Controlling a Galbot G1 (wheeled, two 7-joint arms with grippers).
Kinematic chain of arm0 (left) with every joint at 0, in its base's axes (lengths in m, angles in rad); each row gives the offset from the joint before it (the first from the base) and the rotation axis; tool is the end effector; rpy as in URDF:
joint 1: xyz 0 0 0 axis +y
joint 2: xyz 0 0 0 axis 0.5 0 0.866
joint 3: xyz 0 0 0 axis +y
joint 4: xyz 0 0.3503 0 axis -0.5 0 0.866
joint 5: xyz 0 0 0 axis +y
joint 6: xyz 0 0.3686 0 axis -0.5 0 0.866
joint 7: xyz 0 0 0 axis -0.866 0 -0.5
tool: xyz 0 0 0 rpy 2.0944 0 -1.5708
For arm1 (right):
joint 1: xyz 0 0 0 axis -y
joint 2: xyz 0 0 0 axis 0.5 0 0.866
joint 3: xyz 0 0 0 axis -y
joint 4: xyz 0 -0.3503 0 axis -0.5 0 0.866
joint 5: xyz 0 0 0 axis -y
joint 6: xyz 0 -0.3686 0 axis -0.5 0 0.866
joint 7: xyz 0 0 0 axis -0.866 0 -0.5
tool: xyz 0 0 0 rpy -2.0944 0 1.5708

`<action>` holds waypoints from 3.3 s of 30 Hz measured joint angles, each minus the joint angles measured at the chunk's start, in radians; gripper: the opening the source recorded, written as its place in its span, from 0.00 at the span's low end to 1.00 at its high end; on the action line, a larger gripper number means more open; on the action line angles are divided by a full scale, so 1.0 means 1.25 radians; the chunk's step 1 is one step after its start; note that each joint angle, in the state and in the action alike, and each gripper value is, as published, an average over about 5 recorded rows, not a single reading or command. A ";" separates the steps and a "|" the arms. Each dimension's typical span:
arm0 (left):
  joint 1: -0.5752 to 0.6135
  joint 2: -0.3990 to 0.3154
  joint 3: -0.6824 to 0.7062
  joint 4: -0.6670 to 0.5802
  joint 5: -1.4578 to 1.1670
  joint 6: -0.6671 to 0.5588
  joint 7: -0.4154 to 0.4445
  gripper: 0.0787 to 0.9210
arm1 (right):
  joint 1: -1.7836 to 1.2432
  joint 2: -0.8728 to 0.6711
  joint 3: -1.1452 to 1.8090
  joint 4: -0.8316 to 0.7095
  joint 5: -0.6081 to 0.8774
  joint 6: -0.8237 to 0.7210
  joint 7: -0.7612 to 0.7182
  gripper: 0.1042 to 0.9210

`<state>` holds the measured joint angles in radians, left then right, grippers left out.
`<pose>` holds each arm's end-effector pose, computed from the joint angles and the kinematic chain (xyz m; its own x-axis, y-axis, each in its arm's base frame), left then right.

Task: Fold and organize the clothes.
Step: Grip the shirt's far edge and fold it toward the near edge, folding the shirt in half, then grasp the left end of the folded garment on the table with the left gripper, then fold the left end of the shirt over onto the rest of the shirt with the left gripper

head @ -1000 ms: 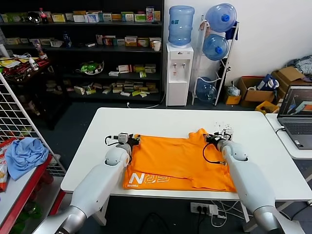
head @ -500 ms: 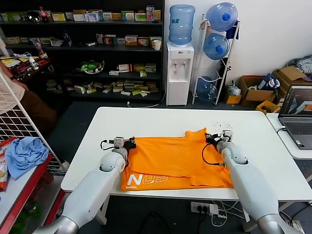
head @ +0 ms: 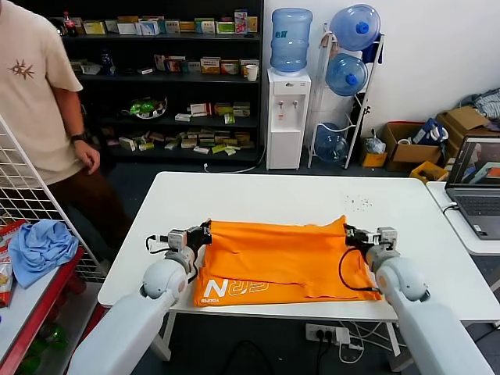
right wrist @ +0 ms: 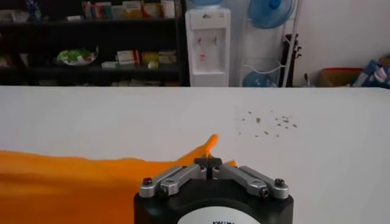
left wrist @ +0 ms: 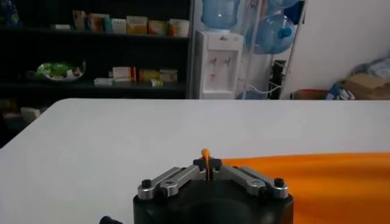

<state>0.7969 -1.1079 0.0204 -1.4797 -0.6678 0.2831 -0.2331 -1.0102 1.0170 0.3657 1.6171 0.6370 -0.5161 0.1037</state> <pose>0.4104 0.0014 -0.3371 -0.8986 0.2093 0.3856 0.2041 0.9774 -0.0550 0.3750 -0.1260 -0.3002 -0.8607 -0.0751 0.5036 -0.0681 0.9972 0.0324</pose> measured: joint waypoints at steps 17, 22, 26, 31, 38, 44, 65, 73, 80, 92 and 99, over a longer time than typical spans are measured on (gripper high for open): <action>0.241 0.055 -0.028 -0.218 0.038 0.017 -0.049 0.09 | -0.247 -0.032 0.085 0.162 -0.027 -0.036 0.018 0.12; 0.266 0.059 -0.041 -0.240 0.049 0.008 -0.058 0.26 | -0.275 -0.033 0.093 0.187 -0.032 -0.027 0.019 0.30; 0.283 0.058 -0.046 -0.244 0.049 0.005 -0.061 0.39 | -0.293 -0.030 0.097 0.208 -0.034 -0.024 0.022 0.44; 0.291 0.050 -0.050 -0.237 0.038 0.006 -0.063 0.57 | -0.312 -0.028 0.105 0.229 -0.034 -0.019 0.024 0.62; 0.287 0.040 -0.056 -0.205 0.014 0.010 -0.063 0.68 | -0.336 -0.028 0.115 0.253 -0.033 -0.014 0.023 0.84; 0.287 0.039 -0.057 -0.191 0.000 0.013 -0.061 0.48 | -0.346 -0.028 0.121 0.266 -0.031 -0.011 0.022 0.88; 0.237 0.112 -0.111 -0.141 -0.023 0.028 -0.055 0.05 | -0.344 -0.016 0.120 0.293 -0.035 0.014 0.041 0.88; 0.213 0.217 -0.172 -0.093 0.022 0.015 -0.048 0.05 | -0.330 -0.007 0.104 0.287 -0.057 0.033 0.044 0.88; 0.225 0.243 -0.182 -0.169 -0.015 0.034 -0.075 0.05 | -0.311 0.011 0.092 0.258 -0.101 0.073 0.054 0.88; 0.220 0.115 -0.072 -0.304 -0.111 0.073 -0.151 0.05 | -0.299 0.045 0.102 0.213 -0.165 0.127 0.068 0.88; 0.183 -0.003 0.007 -0.293 -0.114 0.074 -0.175 0.05 | -0.294 0.064 0.105 0.197 -0.187 0.139 0.069 0.88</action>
<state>1.0252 -1.1115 0.0286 -1.8458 -0.8101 0.3756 -0.4519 -1.3779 1.0969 0.4968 1.8634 0.4029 -0.3428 0.1904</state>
